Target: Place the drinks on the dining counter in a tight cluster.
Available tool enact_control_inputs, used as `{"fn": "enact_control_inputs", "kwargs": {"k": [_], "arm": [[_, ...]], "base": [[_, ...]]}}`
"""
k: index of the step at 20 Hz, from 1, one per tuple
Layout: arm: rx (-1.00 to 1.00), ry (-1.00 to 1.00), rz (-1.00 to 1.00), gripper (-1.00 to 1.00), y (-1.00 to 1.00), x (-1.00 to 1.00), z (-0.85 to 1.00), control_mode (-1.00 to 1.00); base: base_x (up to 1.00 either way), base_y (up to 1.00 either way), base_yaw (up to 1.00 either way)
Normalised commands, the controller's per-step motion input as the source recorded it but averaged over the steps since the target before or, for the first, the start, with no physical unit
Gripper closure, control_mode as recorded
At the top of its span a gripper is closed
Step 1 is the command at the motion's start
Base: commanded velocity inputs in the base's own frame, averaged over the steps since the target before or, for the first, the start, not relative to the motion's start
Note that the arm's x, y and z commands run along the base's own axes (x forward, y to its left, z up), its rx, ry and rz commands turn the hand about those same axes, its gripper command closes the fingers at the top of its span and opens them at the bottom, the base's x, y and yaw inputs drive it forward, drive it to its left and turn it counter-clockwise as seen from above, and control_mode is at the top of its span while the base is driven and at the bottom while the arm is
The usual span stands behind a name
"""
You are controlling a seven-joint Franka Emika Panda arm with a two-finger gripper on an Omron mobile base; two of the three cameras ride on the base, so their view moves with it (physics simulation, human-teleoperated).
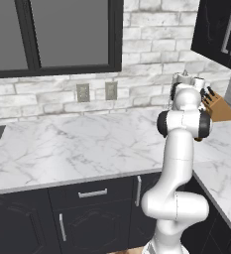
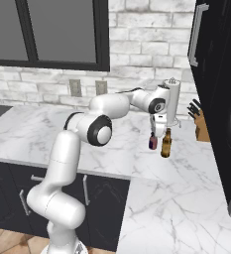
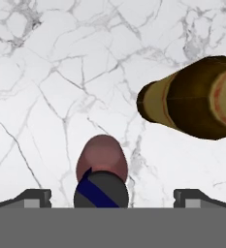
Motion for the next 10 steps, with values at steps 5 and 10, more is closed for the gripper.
{"fn": "enact_control_inputs", "kwargs": {"k": [5, 10], "arm": [[0.00, 0.00, 0.00, -1.00, 0.00, 0.00, -0.03, -1.00], [0.01, 0.00, 0.00, -1.00, 0.00, 0.00, -0.08, -1.00]], "base": [[0.00, 0.00, 0.00], [0.00, 0.00, 0.00]]}}
